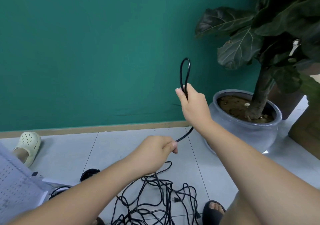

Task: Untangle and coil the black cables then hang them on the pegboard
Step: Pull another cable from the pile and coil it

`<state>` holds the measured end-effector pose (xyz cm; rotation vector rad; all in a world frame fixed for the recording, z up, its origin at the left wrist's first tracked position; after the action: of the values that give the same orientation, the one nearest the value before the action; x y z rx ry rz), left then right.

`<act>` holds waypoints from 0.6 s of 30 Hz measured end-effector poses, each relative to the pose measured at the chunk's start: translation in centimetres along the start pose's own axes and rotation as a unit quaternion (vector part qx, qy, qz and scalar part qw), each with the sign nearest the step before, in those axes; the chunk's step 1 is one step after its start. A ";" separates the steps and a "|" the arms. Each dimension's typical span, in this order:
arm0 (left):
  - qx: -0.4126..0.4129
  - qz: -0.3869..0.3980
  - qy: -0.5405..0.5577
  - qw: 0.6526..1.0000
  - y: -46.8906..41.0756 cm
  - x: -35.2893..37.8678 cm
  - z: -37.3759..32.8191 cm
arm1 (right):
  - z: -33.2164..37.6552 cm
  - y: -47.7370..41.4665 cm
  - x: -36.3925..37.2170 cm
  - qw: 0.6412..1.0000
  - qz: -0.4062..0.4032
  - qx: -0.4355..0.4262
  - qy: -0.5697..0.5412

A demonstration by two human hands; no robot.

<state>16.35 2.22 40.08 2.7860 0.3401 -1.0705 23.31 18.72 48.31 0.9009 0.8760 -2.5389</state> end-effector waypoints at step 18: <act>0.117 -0.244 -0.011 0.963 1.9 -15.1 -0.5 | 5.6 8.5 7.1 0.894 0.437 -0.021 -0.096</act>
<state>6.25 -1.87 50.76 2.9711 0.9990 -1.3099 19.27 8.07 43.41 0.7680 0.3299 -1.7643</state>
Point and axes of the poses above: each hand's wrist, its own y-axis away from the middle knuckle, its own x-axis out of the palm, z = x × y, the point moved 9 cm from there along -y, towards the middle knuckle, and after that the axes turned 7 degrees about y, right-handed, at the moved point
